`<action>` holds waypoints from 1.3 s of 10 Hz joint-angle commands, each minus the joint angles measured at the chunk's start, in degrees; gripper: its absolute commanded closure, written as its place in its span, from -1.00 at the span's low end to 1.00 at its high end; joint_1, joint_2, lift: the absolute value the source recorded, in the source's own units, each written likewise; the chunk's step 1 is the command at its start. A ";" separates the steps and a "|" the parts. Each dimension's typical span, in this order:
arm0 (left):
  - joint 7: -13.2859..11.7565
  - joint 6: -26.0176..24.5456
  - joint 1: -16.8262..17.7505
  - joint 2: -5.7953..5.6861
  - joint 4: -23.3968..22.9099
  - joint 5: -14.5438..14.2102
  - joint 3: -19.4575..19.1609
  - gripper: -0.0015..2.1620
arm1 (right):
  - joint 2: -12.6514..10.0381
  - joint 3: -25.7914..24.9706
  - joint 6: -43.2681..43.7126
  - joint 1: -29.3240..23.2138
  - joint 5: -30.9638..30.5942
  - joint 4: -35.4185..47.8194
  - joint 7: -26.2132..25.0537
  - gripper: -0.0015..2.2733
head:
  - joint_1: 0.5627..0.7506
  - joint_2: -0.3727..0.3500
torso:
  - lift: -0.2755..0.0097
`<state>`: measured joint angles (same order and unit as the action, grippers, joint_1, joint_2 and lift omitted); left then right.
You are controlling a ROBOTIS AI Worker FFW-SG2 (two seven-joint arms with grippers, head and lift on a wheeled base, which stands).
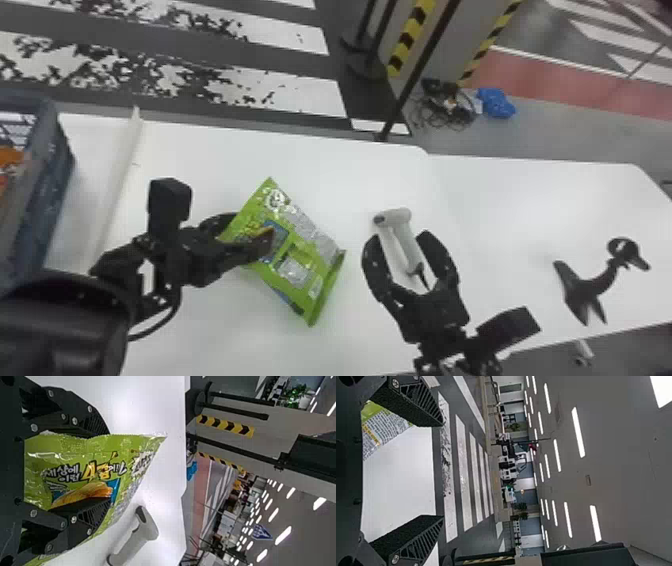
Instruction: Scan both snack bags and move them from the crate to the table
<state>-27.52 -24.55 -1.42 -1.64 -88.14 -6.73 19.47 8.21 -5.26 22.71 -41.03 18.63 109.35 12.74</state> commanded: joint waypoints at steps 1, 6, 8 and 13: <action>3.70 0.33 -1.56 -0.38 -1.60 4.89 0.40 -0.94 | -0.03 0.08 0.00 -0.01 0.00 -0.01 0.00 -0.91 | 0.41 -0.94 | 0.32; 9.68 8.24 -13.61 -1.52 -21.29 7.44 -7.25 -0.94 | 0.14 0.34 0.00 -0.10 -0.53 0.87 0.26 -0.91 | 0.41 -0.90 | 0.32; 11.61 13.87 -20.73 -1.87 -29.28 7.00 -11.65 -0.94 | 0.32 0.78 -0.18 -0.10 -0.88 1.39 1.23 -0.87 | 0.41 -0.72 | 0.32; 20.93 20.02 -29.87 -1.78 -36.49 4.36 -18.50 -0.93 | 0.93 3.85 -0.53 0.95 -6.68 2.01 8.70 0.46 | 0.41 -0.13 | 0.32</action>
<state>-6.54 -5.77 -30.19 -3.44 -124.20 -1.59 1.79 9.08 -1.90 22.41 -40.31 12.75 111.33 21.47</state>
